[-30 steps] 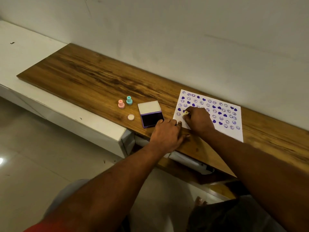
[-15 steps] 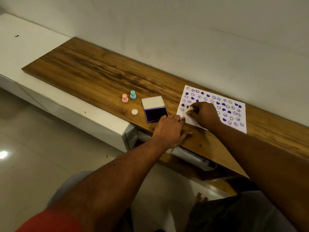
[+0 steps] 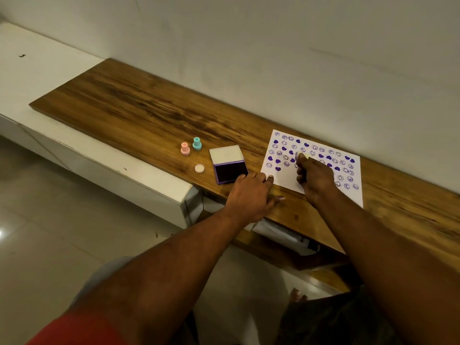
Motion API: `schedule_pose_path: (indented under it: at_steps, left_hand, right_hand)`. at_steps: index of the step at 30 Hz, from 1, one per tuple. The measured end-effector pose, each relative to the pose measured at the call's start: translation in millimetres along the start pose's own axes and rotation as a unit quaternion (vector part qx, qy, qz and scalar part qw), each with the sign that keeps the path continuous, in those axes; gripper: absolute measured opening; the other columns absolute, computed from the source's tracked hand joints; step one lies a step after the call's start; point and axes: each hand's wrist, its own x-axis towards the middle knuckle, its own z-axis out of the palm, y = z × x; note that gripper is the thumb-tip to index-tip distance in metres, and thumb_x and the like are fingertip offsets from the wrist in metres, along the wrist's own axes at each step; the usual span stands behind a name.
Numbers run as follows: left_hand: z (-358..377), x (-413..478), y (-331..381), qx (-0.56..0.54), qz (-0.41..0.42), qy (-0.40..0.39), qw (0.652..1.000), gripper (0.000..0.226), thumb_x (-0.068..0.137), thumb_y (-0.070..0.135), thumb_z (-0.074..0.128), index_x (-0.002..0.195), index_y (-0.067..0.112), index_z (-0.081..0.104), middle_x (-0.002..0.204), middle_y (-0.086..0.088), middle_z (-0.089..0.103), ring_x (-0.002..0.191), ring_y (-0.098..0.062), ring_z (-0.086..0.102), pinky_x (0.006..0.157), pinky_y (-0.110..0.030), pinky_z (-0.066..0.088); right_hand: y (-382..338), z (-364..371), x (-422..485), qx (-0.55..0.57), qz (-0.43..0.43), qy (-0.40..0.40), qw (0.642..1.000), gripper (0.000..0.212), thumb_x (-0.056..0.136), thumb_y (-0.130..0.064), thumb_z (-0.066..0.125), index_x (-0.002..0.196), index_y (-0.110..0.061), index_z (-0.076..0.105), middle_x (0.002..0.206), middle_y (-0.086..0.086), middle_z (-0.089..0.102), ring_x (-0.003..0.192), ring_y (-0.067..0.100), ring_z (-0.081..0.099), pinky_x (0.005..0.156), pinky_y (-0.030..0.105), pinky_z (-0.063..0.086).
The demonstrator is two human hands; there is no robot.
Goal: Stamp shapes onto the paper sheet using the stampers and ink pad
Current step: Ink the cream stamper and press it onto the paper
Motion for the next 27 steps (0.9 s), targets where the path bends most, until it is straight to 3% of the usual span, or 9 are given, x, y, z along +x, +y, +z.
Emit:
schedule_pose_path:
  at_steps: [5, 8, 10, 13, 16, 18, 20, 23, 27]
  left_hand:
    - [-6.2, -0.1, -4.5, -0.032, -0.012, 0.031, 0.999, 0.085, 0.100, 0.076, 0.032, 0.164, 0.021, 0.028, 0.151, -0.006, 0.055, 0.138, -0.027, 0.049, 0.112, -0.047, 0.040]
    - [-19.8, -6.8, -20.9, -0.058, -0.032, 0.074, 0.995, 0.079, 0.099, 0.076, 0.036, 0.157, 0.024, 0.041, 0.145, -0.004, 0.060, 0.133, -0.025, 0.054, 0.108, -0.046, 0.043]
    - [-29.5, -16.4, -42.0, -0.088, -0.049, 0.122, 0.987, 0.069, 0.098, 0.073, 0.043, 0.145, 0.024, 0.055, 0.131, -0.002, 0.068, 0.119, -0.022, 0.061, 0.098, -0.043, 0.050]
    - [-35.4, -37.8, -78.6, -0.181, -0.104, 0.245, 0.947, 0.043, 0.097, 0.056, 0.064, 0.122, 0.021, 0.067, 0.107, 0.000, 0.071, 0.098, -0.014, 0.062, 0.079, -0.033, 0.055]
    - [-32.5, -60.1, -112.9, -0.231, -0.222, 0.330, 0.888, 0.033, 0.093, 0.044, 0.073, 0.115, 0.021, 0.065, 0.098, 0.005, 0.063, 0.090, -0.009, 0.055, 0.071, -0.025, 0.049]
    - [-28.7, -68.3, -129.5, -0.235, -0.292, 0.295, 0.879, 0.042, 0.089, 0.049, 0.077, 0.120, 0.024, 0.065, 0.101, 0.007, 0.061, 0.093, -0.011, 0.055, 0.074, -0.027, 0.049]
    - [-24.5, -72.3, -140.9, -0.216, -0.320, 0.232, 0.893, 0.054, 0.084, 0.059, 0.077, 0.125, 0.026, 0.065, 0.111, 0.005, 0.063, 0.102, -0.014, 0.057, 0.081, -0.031, 0.053]
    - [-21.8, -72.8, -145.1, -0.189, -0.316, 0.181, 0.912, 0.059, 0.084, 0.065, 0.073, 0.129, 0.027, 0.068, 0.124, 0.002, 0.066, 0.114, -0.019, 0.058, 0.091, -0.036, 0.055]
    - [-21.5, -68.4, -143.4, -0.166, -0.309, 0.179, 0.919, 0.054, 0.088, 0.062, 0.072, 0.129, 0.027, 0.070, 0.124, 0.001, 0.068, 0.116, -0.021, 0.059, 0.093, -0.039, 0.056]
  right_hand:
    - [2.1, 8.8, -8.9, -0.001, -0.039, -0.009, 0.999, 0.022, 0.088, -0.020, 0.079, 0.103, -0.004, 0.077, 0.076, 0.004, 0.069, 0.070, 0.015, 0.058, 0.062, 0.024, 0.051]
    - [-0.8, 24.8, -15.9, -0.028, -0.068, -0.025, 0.997, 0.021, 0.087, -0.022, 0.080, 0.100, -0.006, 0.077, 0.078, 0.003, 0.072, 0.075, 0.016, 0.062, 0.067, 0.025, 0.053]
    - [-2.6, 43.7, -22.6, -0.072, -0.100, -0.035, 0.992, 0.027, 0.085, -0.027, 0.082, 0.105, -0.011, 0.075, 0.090, 0.003, 0.075, 0.083, 0.016, 0.067, 0.072, 0.027, 0.056]
    - [-3.6, 78.3, -38.8, -0.171, -0.170, -0.077, 0.967, 0.031, 0.085, -0.034, 0.081, 0.111, -0.021, 0.069, 0.102, 0.000, 0.074, 0.089, 0.013, 0.070, 0.073, 0.025, 0.057]
    - [-1.9, 112.2, -56.1, -0.320, -0.250, -0.145, 0.902, 0.040, 0.088, -0.044, 0.077, 0.123, -0.026, 0.069, 0.105, -0.009, 0.068, 0.085, 0.003, 0.064, 0.065, 0.017, 0.050]
    - [1.8, 129.5, -65.4, -0.408, -0.321, -0.177, 0.836, 0.038, 0.089, -0.048, 0.074, 0.122, -0.030, 0.070, 0.101, -0.013, 0.067, 0.082, 0.003, 0.065, 0.064, 0.017, 0.051]
    - [8.8, 143.4, -72.1, -0.431, -0.374, -0.204, 0.796, 0.031, 0.089, -0.044, 0.073, 0.117, -0.030, 0.073, 0.097, -0.014, 0.070, 0.081, 0.006, 0.067, 0.069, 0.026, 0.059]
    - [20.8, 153.8, -74.0, -0.447, -0.417, -0.216, 0.761, 0.026, 0.087, -0.040, 0.076, 0.111, -0.030, 0.075, 0.095, -0.016, 0.071, 0.082, 0.005, 0.067, 0.076, 0.033, 0.062]
    - [30.2, 158.0, -66.6, -0.452, -0.426, -0.216, 0.754, 0.025, 0.086, -0.035, 0.079, 0.109, -0.026, 0.076, 0.097, -0.009, 0.075, 0.083, 0.006, 0.068, 0.078, 0.031, 0.062]
